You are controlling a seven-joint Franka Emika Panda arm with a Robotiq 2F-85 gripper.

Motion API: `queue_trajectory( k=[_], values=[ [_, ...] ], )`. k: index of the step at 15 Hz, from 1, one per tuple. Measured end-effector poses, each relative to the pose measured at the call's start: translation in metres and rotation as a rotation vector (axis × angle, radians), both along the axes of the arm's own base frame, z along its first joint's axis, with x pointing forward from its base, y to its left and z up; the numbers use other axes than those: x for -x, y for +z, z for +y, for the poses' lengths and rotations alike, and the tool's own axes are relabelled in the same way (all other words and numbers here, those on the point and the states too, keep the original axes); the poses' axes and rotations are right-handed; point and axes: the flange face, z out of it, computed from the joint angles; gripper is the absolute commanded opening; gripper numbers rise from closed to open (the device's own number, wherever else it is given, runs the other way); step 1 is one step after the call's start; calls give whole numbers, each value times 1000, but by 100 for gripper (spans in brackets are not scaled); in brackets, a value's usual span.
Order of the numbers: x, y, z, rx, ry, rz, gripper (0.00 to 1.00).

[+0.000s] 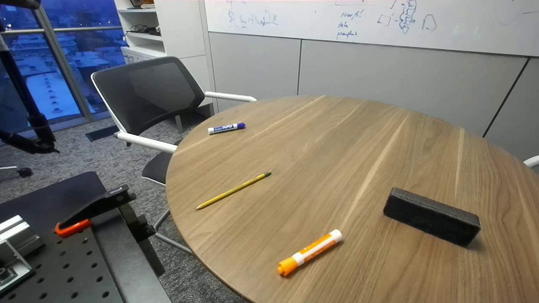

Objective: Move the duster to the left of the pencil

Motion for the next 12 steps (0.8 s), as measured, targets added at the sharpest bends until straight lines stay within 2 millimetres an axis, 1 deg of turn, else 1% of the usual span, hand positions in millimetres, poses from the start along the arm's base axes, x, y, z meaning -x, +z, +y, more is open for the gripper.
queue_trajectory(
  k=[3, 6, 8, 10, 12],
  values=[
    [-56, -19, 11, -11, -58, 3, 100],
    [-110, -47, 25, -30, -124, 16, 100],
    [-142, -67, 30, -45, -169, 26, 100],
    [-171, -88, 26, -71, -222, 36, 100],
    [-193, -111, 12, -107, -277, 53, 100]
  ],
)
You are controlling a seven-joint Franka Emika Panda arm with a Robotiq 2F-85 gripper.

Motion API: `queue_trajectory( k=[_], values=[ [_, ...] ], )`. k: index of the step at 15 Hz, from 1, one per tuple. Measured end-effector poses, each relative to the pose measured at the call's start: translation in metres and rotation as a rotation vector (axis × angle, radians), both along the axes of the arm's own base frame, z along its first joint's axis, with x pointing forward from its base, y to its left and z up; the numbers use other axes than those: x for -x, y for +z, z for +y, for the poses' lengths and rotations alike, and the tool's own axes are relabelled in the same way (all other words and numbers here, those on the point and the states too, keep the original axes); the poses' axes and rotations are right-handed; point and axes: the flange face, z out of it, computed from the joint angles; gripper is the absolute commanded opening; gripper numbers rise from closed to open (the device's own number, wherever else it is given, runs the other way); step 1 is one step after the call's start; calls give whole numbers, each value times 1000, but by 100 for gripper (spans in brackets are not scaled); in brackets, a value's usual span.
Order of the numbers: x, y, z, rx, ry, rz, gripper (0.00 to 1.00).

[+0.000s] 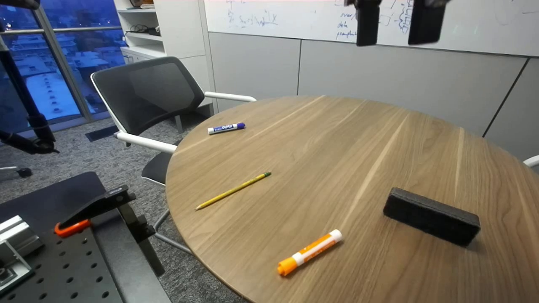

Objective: Move the duster to the left of the pencil

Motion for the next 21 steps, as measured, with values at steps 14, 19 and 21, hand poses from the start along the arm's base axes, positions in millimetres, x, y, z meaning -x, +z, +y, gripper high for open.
queue_trajectory(
  k=[14, 19, 21],
  values=[
    [-106, -181, -91, -50, -371, -5, 100],
    [-136, -210, -94, -31, -431, -48, 100],
    [-142, -222, -93, -26, -454, -44, 100]
  ],
)
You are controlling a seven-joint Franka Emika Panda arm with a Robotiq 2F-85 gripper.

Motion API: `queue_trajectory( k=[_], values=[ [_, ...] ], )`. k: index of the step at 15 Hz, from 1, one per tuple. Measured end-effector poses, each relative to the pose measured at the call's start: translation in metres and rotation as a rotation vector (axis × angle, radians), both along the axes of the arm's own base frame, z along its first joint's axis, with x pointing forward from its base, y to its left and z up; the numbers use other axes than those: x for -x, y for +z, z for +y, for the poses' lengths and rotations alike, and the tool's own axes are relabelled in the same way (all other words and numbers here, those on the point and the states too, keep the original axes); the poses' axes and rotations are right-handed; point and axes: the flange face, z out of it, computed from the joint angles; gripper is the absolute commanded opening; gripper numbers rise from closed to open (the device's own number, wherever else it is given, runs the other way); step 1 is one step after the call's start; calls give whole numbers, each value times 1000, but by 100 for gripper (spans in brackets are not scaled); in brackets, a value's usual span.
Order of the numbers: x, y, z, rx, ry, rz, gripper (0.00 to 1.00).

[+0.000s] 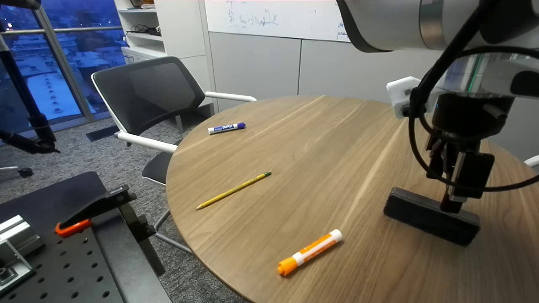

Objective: Move the duster to the left of the pencil

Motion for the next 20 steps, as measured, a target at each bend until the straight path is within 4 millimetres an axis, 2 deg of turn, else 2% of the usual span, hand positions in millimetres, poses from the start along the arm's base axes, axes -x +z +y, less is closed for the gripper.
queue_trajectory(
  k=[2, 3, 4, 10, 13, 16, 20],
  values=[
    [-3, -12, 1, 0, -24, 23, 100],
    [-4, -18, 1, 0, -35, 36, 92],
    [-4, -22, 2, 0, -45, 50, 74],
    [-9, -39, 1, 4, -87, 97, 27],
    [-16, -34, 4, 11, -82, 80, 5],
    [-27, -12, 17, 23, -48, 25, 7],
    [-35, 36, 56, 19, 140, -40, 7]
  ],
)
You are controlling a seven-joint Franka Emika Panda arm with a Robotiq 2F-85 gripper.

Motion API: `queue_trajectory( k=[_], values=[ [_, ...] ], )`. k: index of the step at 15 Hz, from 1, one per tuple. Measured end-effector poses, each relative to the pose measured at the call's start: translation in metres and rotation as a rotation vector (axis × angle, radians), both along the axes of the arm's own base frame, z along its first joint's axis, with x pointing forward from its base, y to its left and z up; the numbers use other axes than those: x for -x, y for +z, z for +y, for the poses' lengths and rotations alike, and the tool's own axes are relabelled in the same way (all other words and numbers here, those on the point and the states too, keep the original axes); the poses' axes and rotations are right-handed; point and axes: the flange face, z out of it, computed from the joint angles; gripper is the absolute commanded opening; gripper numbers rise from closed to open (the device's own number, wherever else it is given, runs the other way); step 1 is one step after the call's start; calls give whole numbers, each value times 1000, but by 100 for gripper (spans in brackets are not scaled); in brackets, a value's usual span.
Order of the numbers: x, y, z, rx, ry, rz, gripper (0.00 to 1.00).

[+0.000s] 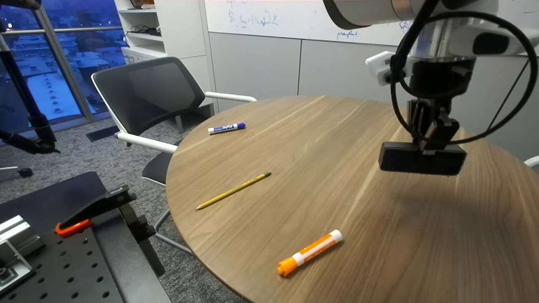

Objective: Move the duster to the left of the pencil

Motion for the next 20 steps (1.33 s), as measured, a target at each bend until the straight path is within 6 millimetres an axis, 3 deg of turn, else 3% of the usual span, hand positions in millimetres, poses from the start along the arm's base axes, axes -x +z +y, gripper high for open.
queue_trajectory(
  k=[5, 10, 14, 20],
  values=[
    [16, 22, 82, -31, 269, 27, 7],
    [54, 8, 192, -41, 546, 26, 7],
    [110, -17, 276, -89, 730, 27, 7],
    [229, -66, 384, -105, 863, 73, 7]
  ],
)
